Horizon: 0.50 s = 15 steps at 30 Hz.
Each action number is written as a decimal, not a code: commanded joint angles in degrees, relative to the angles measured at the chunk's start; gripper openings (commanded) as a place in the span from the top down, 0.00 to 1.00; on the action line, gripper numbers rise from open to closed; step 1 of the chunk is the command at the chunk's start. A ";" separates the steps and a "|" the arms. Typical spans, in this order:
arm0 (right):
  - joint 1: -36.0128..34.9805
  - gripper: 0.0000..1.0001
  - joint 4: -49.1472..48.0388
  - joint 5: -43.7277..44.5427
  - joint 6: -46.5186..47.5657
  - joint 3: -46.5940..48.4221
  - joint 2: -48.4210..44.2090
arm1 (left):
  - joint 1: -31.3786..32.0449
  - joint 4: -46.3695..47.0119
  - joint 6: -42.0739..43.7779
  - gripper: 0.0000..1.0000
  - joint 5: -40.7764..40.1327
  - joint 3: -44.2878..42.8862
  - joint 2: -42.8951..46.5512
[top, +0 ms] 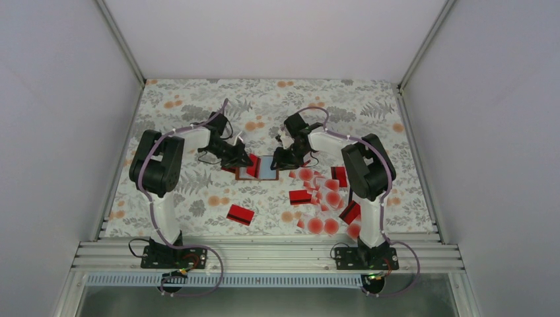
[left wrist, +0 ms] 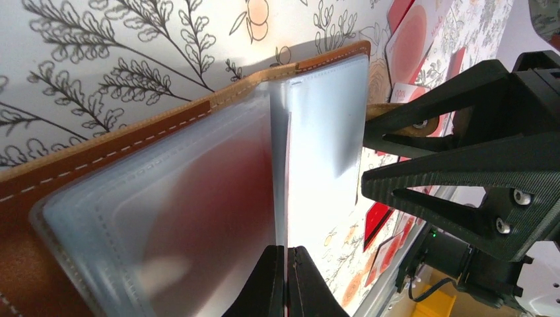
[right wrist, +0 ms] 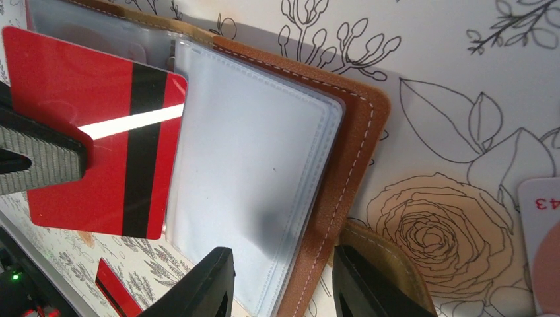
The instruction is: Put the credit cards into the card holder
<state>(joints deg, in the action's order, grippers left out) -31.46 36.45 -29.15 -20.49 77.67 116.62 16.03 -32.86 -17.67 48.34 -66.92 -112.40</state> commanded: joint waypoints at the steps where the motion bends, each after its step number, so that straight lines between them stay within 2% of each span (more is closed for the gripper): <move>1: 0.15 0.61 0.59 1.71 0.97 -1.22 2.10 | 0.18 -2.58 1.88 0.98 -2.07 -2.13 0.26; 15: 0.11 0.61 0.56 1.30 0.98 -1.02 2.69 | 0.21 -1.77 2.60 0.98 0.44 -0.86 -0.77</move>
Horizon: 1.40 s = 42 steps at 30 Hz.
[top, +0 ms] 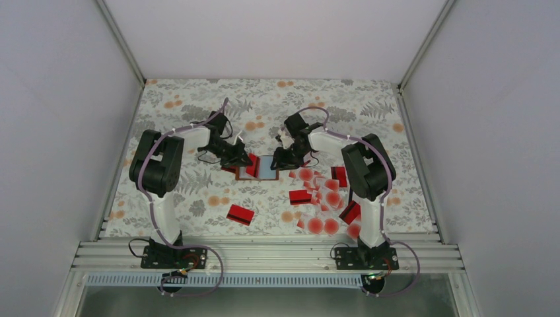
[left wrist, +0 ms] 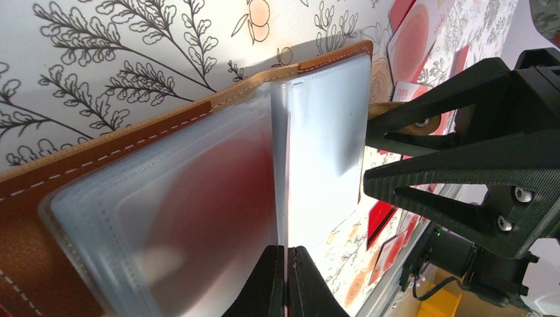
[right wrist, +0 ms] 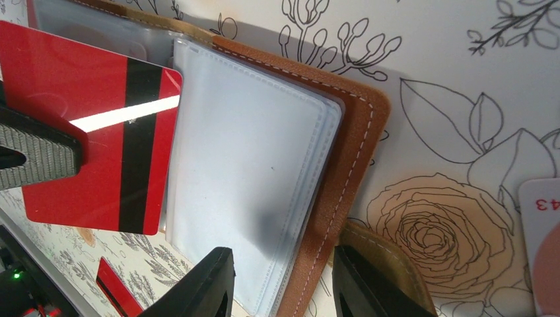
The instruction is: Put the credit cards into the card holder
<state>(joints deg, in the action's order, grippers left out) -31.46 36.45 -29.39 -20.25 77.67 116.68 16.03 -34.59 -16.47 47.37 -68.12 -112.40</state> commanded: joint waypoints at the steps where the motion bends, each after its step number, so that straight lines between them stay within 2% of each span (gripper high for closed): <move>1: 0.12 0.61 0.58 1.59 0.74 -0.98 2.65 | 0.19 -0.04 1.50 0.98 1.55 0.33 -0.94; 18: 0.11 0.62 0.68 1.33 0.65 -0.84 3.01 | 0.41 0.23 2.93 0.98 3.38 0.03 -3.05; 27: 0.12 0.62 0.64 1.05 0.40 -0.77 3.08 | 0.45 4.08 1.64 0.98 7.22 0.60 -3.46; 42: 0.11 0.62 0.55 0.75 -0.38 -0.92 3.06 | 0.37 5.50 1.87 0.98 8.08 0.22 -4.24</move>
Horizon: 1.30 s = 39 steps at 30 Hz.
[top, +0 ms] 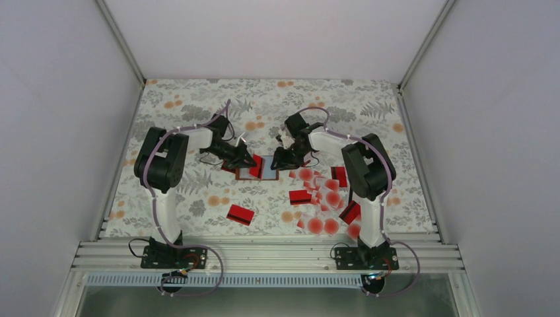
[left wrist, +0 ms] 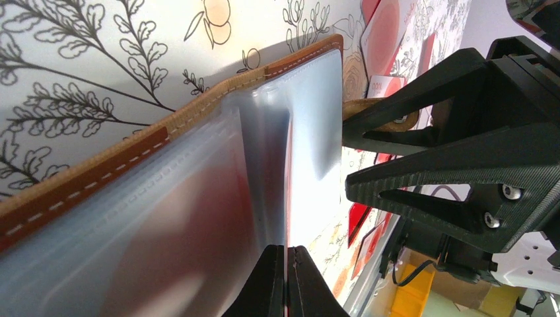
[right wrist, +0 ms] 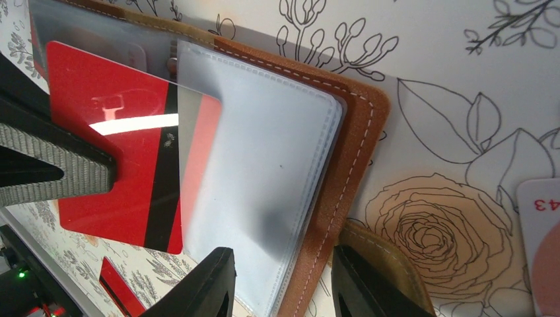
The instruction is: Put the credit cards into the card holder
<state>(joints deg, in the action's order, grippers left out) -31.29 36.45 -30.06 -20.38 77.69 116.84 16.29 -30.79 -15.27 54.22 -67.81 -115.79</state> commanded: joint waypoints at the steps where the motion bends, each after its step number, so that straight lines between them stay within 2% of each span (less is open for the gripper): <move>1: -0.09 0.62 0.51 1.38 -0.31 -1.03 2.91 | 0.14 1.96 0.74 0.98 1.32 0.00 -0.86; 20: -0.17 0.62 0.53 0.96 -1.02 -1.64 2.80 | 0.16 9.37 -0.28 0.98 2.21 4.28 -0.21; 39: -0.49 0.62 -0.50 0.61 -0.87 -5.19 1.92 | 0.47 18.32 -7.46 0.97 -1.20 9.65 2.60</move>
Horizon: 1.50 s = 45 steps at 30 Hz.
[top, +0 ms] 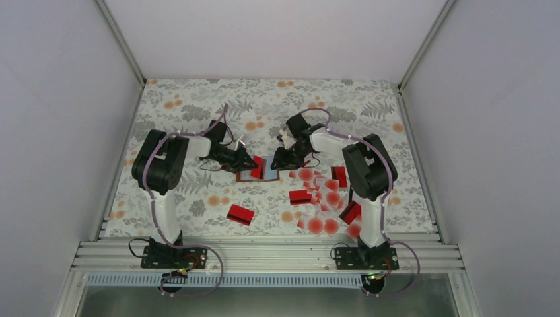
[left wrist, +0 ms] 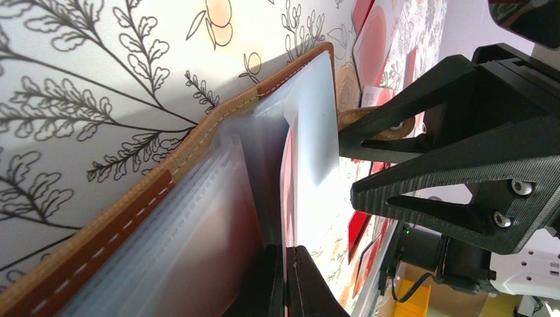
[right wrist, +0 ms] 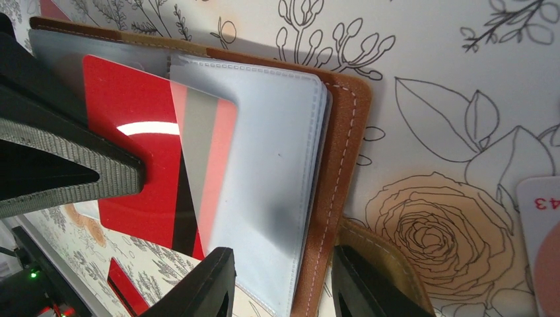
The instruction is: Put the credit cards into the card holder
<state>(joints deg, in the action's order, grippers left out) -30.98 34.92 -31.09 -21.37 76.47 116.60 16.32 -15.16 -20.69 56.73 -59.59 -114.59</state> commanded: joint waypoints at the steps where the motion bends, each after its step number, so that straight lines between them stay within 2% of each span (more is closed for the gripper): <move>1: -0.83 0.62 0.90 1.59 0.08 -4.52 1.94 | 0.41 3.33 -2.61 0.98 -3.83 1.70 1.65; 26: -1.19 0.62 -3.39 0.26 -0.82 -12.94 -2.13 | 3.62 12.79 -10.85 0.98 -8.13 6.08 4.23; 35: -1.33 0.62 -4.70 -0.72 -1.62 -13.44 -2.61 | 6.84 10.39 -12.45 0.97 -12.75 5.12 5.88; 45: -1.29 0.62 -6.29 -1.87 -2.80 -13.49 -3.32 | 8.93 5.33 -12.27 0.75 -17.14 3.54 6.91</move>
<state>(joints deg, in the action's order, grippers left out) -31.03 24.97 -35.33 -23.42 65.80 111.48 24.36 -6.13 -33.71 42.89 -54.76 -108.97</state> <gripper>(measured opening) 0.378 0.214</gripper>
